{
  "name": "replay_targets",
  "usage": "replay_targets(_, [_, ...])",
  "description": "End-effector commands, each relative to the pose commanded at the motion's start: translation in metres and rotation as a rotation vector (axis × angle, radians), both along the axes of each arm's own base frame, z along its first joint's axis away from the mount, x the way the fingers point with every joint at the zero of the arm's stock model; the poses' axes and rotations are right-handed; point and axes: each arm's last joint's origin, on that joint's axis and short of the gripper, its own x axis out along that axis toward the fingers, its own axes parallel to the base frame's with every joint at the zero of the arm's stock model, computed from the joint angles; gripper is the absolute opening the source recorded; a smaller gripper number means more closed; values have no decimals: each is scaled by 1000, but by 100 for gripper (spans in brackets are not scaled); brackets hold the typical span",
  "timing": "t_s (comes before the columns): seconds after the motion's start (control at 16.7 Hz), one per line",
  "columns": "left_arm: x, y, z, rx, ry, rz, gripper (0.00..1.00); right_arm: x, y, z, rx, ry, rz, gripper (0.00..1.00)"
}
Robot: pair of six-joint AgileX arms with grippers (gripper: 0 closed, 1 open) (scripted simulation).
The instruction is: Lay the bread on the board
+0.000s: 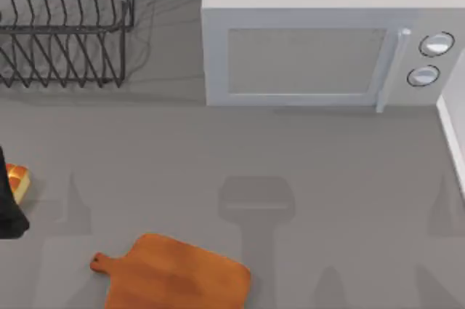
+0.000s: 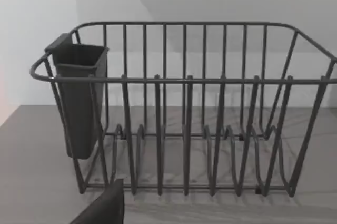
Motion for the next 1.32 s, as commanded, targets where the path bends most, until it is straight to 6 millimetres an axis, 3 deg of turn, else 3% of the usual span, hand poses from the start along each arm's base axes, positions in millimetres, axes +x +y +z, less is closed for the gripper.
replay_targets(0.3, [1, 1, 5, 7, 61, 9, 100, 0, 0, 0, 0, 0, 0, 100])
replay_targets(0.6, [17, 2, 33, 54, 330, 4, 100, 0, 0, 0, 0, 0, 0, 100])
replay_targets(1.02, [92, 7, 68, 155, 849, -65, 100, 0, 0, 0, 0, 0, 0, 100])
replay_targets(1.32, [158, 16, 53, 195, 1222, -130, 100, 0, 0, 0, 0, 0, 0, 100])
